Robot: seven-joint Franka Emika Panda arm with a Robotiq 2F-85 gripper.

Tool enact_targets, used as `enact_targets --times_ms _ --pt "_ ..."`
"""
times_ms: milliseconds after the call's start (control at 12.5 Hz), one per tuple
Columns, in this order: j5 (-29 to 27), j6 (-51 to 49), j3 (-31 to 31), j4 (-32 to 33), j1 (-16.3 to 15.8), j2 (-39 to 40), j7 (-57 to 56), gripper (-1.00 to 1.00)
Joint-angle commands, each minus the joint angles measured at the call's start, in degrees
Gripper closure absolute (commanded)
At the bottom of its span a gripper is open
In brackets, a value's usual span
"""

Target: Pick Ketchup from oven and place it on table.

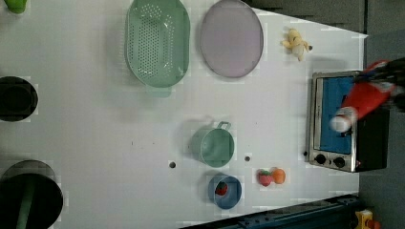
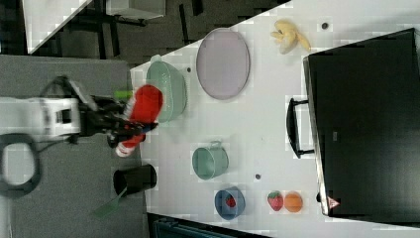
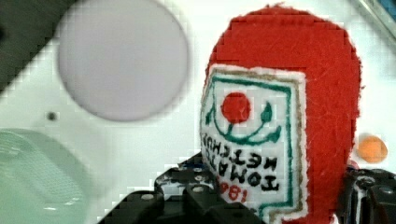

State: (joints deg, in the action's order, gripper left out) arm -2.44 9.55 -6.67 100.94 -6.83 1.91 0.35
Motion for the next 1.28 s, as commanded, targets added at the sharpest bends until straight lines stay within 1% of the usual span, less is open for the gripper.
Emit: enact_targets --times_ms 80,320,480,720,880,960,1200,1280 --pt "0.56 3.63 1.18 8.69 -0.04 0.71 9.17 -0.29" --pt "0.56 17.38 0.81 20.47 0.02 2.35 9.96 -0.29" --pt "0.55 26.17 0.58 25.99 0.08 5.66 9.96 -0.29" --pt "0.55 36.92 0.5 28.78 0.08 12.31 9.96 -0.29" --pt "0.55 40.18 0.4 29.03 0.08 15.73 9.96 -0.29" --pt "0.55 40.97 0.26 29.26 0.08 16.97 9.96 -0.35" --pt "0.55 44.24 -0.12 29.22 0.01 18.29 9.95 -0.97" --pt "0.55 44.34 -0.11 29.07 -0.07 17.33 10.0 -1.0"
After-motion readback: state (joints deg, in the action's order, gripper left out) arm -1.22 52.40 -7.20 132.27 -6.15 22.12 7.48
